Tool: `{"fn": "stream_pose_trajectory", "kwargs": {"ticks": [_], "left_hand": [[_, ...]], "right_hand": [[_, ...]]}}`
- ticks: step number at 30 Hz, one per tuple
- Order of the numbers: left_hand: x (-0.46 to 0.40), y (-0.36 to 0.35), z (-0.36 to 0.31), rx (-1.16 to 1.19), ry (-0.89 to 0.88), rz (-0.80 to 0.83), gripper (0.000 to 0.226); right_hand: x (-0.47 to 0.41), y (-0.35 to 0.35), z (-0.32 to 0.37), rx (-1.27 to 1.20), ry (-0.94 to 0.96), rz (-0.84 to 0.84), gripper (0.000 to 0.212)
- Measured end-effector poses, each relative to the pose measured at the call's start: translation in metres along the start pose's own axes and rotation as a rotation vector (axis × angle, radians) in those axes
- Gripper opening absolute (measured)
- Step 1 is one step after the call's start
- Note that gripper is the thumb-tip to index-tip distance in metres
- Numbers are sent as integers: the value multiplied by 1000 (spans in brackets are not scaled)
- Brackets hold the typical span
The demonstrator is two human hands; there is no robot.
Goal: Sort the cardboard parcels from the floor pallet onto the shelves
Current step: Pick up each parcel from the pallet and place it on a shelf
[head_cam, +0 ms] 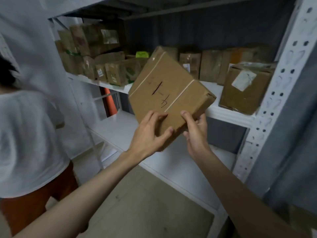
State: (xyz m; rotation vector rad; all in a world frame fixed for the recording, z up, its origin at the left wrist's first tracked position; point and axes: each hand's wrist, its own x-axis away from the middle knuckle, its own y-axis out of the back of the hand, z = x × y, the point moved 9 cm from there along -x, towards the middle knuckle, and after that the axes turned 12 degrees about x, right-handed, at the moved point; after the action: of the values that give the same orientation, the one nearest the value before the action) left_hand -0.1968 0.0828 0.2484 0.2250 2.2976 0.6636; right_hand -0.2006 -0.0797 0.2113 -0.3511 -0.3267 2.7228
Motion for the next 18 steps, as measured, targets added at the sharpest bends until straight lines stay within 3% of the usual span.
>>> {"fn": "stream_pose_trajectory", "kwargs": {"ticks": [6,10,14,18], "left_hand": [[31,4,-2,84,-36,-6,12],[55,-18,-10,136,-31,105,15],[87,-53,-22,226,-14,289,12],[128,-95,-41,321,-41,416,12]], "right_hand": [[68,52,-13,98,24,-55,38],[120,83,-22,198,-46,-125,39],[178,112,-19,243,-104,-259,24],[249,151,-12,297,-132,-437,36]]}}
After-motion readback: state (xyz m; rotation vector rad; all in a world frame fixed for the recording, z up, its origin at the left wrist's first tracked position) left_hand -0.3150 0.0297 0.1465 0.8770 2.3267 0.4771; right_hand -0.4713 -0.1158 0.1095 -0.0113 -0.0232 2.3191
